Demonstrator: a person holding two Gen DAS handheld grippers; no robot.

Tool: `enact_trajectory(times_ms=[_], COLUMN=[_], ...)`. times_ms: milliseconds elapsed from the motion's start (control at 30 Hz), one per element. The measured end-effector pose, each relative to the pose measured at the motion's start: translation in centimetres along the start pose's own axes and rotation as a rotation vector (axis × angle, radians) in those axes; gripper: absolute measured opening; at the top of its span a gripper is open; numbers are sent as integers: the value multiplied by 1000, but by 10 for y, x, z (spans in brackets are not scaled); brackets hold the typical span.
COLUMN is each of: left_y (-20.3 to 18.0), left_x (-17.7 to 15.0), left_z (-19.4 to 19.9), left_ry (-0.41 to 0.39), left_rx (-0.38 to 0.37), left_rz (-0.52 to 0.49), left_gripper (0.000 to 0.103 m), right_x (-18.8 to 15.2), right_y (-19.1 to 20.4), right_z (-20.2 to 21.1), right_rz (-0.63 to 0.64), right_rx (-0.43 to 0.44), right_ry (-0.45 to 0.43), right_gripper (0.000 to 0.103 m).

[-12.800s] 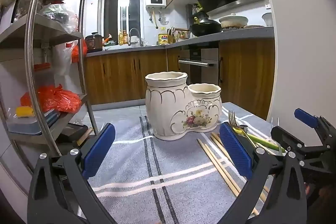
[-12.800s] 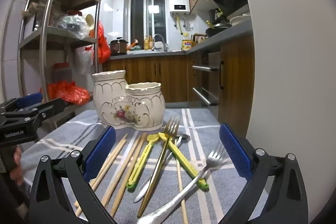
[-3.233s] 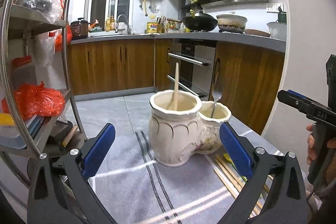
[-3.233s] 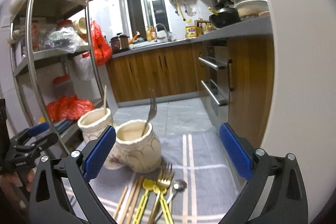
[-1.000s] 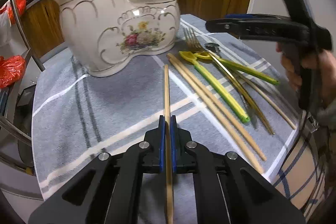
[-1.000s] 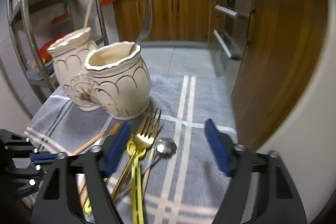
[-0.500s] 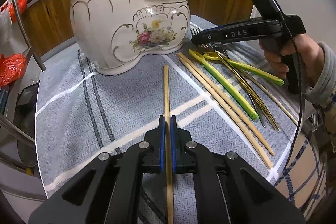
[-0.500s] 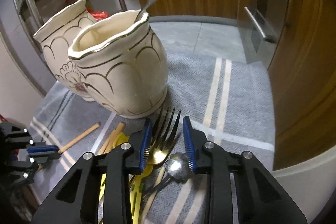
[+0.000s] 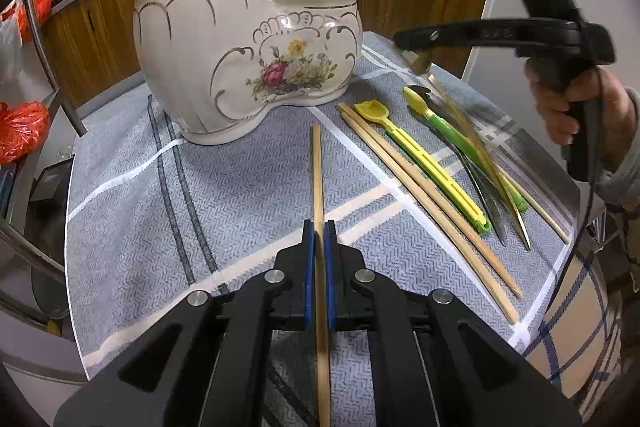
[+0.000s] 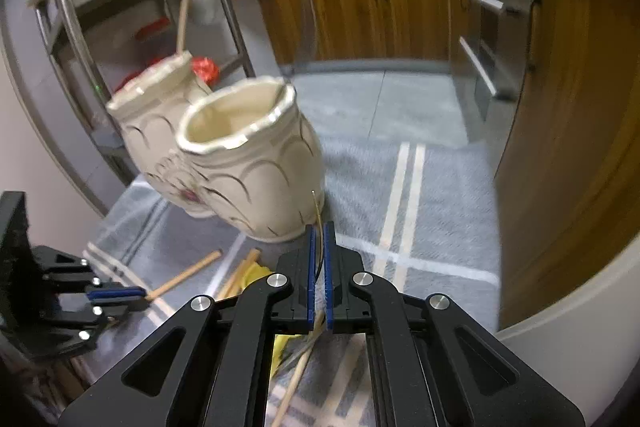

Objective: Organize utensils
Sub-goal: 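Release chopstick into tall pot with left tool while right releases fork into short pot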

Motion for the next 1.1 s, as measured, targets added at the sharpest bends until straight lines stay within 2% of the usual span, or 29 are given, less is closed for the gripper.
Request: enact_trajectory(times_ms=[300, 633, 767, 1000, 1100], left_y=[4, 7, 6, 3, 7], left_x=[-4, -5, -5, 5, 15], left_z=[3, 29, 41, 63, 81], left_ry=[-27, -140, -208, -349, -446], left_rx=[-14, -37, -57, -49, -45], left_rz=[7, -12, -24, -48, -51], left_gripper=[5, 5, 5, 5, 5], right_x=[-2, -4, -4, 6, 17], right_y=[25, 36, 39, 42, 45], right_z=[67, 104, 111, 119, 122], right_rz=[63, 60, 66, 56, 57], right_rx=[-80, -152, -185, -201, -205], right_ry=[-169, -291, -322, -364, -386], right_gripper=[3, 3, 3, 3, 3])
Point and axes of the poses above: each gripper's, at about its wrist camera, not at the fingertips, and z roughly against the way its jaws point, y to its left, x to its top, the point moved 3 cm from there along -z, roughly the way its jaws point
